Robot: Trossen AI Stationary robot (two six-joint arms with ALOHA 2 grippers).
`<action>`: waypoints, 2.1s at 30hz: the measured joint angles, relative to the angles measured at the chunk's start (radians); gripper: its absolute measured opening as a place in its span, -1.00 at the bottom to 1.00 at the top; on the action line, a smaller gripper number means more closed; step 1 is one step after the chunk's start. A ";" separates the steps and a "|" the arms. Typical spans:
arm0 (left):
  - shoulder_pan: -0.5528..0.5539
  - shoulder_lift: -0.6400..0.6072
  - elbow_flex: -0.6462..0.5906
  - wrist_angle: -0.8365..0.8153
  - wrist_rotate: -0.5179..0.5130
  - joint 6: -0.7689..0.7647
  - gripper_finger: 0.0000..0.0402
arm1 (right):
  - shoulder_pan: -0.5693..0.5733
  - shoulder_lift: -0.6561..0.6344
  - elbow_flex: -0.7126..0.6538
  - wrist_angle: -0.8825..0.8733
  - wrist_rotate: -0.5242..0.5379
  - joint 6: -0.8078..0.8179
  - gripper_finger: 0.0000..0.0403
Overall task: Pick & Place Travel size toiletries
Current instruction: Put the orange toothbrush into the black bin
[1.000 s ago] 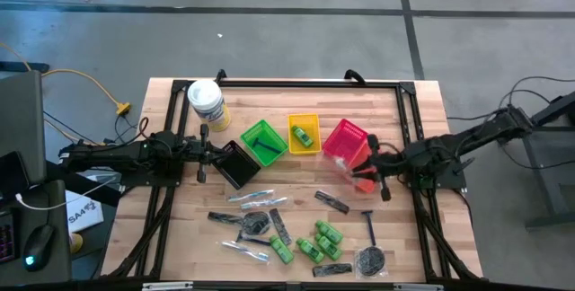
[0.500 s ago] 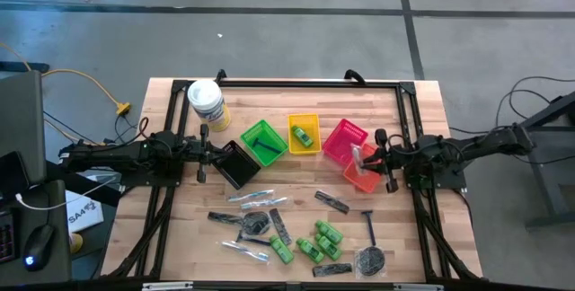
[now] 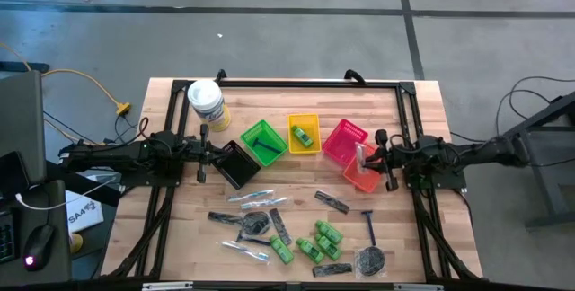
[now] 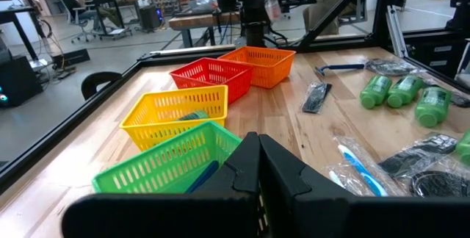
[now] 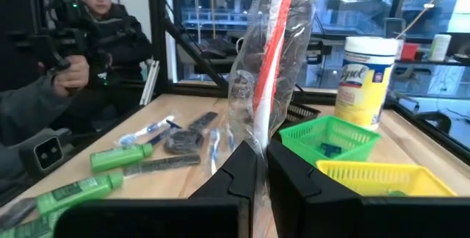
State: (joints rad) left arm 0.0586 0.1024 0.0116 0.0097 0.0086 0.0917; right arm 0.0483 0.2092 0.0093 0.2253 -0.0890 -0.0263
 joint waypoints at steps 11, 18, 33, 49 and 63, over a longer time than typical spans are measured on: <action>0.000 0.000 0.000 0.000 0.000 0.000 -1.00 | -0.019 0.000 -0.001 -0.012 -0.023 0.018 -0.92; 0.000 0.000 0.000 0.000 0.000 0.000 -1.00 | -0.019 0.001 -0.001 -0.024 -0.023 0.022 -0.92; 0.000 0.000 0.000 0.000 0.000 0.000 -1.00 | -0.019 0.001 -0.002 -0.049 -0.018 0.030 -0.92; 0.000 0.000 0.005 0.000 0.000 0.008 -1.00 | -0.017 0.056 0.023 -0.005 0.073 0.108 -0.92; 0.000 0.000 0.043 0.005 0.038 0.012 -1.00 | -0.016 0.599 0.314 0.081 0.117 0.056 -0.92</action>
State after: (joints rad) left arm 0.0586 0.1020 0.0551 0.0146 0.0465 0.1037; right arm 0.0322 0.8085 0.3229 0.3060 0.0280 0.0297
